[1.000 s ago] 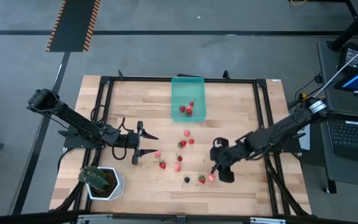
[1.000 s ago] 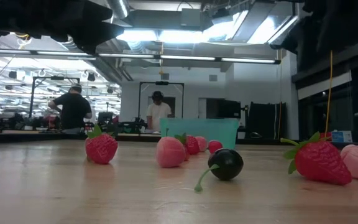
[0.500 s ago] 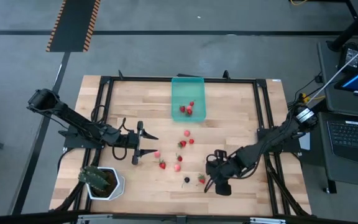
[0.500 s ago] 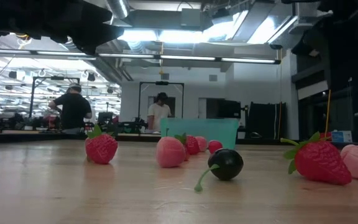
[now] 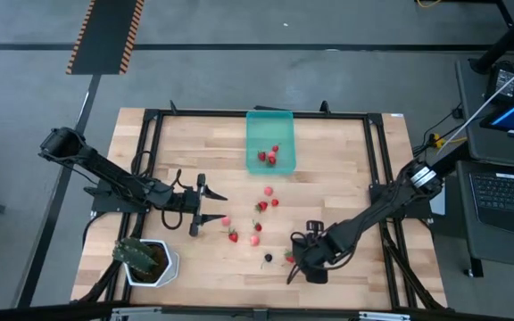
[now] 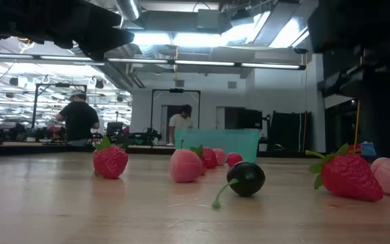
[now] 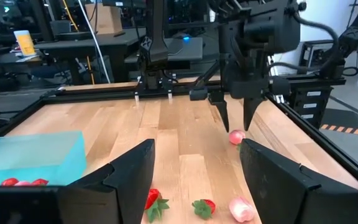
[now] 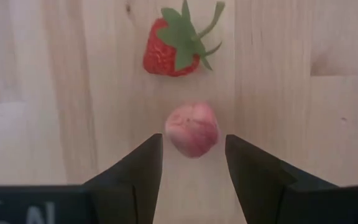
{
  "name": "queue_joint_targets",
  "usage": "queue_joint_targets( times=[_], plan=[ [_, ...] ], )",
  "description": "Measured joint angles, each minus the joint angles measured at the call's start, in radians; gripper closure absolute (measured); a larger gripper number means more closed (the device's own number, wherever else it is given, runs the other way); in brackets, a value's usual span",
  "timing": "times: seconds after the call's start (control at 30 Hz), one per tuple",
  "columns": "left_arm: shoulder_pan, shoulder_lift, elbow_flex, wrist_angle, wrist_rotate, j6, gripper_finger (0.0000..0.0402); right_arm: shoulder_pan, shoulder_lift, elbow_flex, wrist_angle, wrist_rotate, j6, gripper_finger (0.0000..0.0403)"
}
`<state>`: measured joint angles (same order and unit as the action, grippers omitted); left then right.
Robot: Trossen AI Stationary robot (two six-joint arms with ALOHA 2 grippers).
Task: Pick and placing Produce into tupperware
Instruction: Put the pink peach into the blue bin
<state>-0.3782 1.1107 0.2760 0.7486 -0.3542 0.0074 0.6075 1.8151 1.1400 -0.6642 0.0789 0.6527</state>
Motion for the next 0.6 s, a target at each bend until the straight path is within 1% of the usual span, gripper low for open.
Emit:
queue_joint_targets(
  times=[0.2,0.43,0.6],
  plan=[
    [0.000,0.000,0.000,0.000,0.000,-0.004,0.0173,0.000,0.025,0.000,0.041,0.000,0.001,0.0225],
    [0.000,0.000,0.000,-0.004,0.000,-0.006,0.0173,0.000,0.025,0.000,0.051,0.000,0.045,0.0225],
    [0.000,0.000,0.000,-0.009,0.000,-0.006,0.0172,0.000,0.025,0.000,0.065,0.000,0.049,0.0225]
  ],
)
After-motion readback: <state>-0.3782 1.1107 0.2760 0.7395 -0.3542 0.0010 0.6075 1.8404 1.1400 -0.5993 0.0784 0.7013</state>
